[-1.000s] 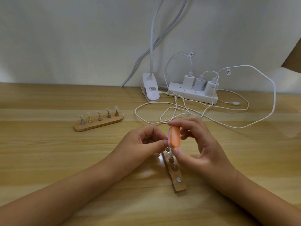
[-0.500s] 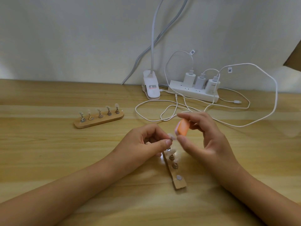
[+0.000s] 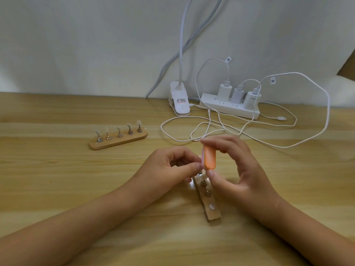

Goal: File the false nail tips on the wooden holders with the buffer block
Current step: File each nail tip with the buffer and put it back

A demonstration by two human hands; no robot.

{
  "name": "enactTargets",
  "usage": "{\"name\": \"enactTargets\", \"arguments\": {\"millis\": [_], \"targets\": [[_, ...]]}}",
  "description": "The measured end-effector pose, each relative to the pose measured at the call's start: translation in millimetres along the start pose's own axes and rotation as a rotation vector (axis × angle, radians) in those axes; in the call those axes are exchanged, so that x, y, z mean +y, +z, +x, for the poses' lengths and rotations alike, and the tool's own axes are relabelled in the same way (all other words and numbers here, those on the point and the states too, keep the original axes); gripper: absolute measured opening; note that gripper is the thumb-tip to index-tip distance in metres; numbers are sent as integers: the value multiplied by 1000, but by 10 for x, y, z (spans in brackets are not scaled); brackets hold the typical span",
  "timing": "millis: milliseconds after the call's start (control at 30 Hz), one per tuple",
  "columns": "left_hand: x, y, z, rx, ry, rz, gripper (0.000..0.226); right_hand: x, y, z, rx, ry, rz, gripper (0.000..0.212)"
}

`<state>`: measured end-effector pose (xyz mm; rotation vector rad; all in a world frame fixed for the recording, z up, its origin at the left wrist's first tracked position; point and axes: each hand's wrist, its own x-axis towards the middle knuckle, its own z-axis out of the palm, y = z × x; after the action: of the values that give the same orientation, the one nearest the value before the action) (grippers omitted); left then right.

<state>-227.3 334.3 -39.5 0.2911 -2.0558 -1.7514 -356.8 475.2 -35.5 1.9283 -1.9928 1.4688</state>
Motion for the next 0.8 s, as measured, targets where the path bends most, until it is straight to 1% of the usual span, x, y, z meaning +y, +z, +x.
{"name": "enactTargets", "arguments": {"millis": [67,100,167,200,233,267,333,433,500,567,633,700,733,800], "targets": [[0,-5,1,0,4,5,5,-4,22,-15,-18,-68,-87,46],[-4,-6,3,3,8,8,6,2,29,-16,-11,-72,-113,47],[-1,-15,7,1,0,-1,3,22,17,1,31,-30,-96,47],[-3,-20,6,0,2,2,7,26,8,8,44,-10,-77,46],[-8,-20,2,-5,10,11,11,22,3,7,38,-10,-70,46],[-5,-18,0,-14,19,20,11,18,3,0,16,-31,-77,46],[-1,-15,-2,-21,34,36,2,14,13,-14,-13,-46,-80,47],[-18,-23,5,-5,38,26,10,26,-4,8,24,62,51,46],[-19,-19,5,-3,49,42,14,18,-10,14,3,75,119,46],[-9,-15,-1,0,52,55,12,18,-3,7,-14,64,158,47],[-11,-15,-7,13,51,51,6,32,-10,7,8,118,250,47],[-4,-16,-17,34,62,44,6,38,-23,5,28,142,313,35],[-2,-13,-21,41,72,43,5,30,-24,-5,29,125,310,29],[9,-9,-30,44,87,50,4,11,-11,-19,27,96,293,23]]}}
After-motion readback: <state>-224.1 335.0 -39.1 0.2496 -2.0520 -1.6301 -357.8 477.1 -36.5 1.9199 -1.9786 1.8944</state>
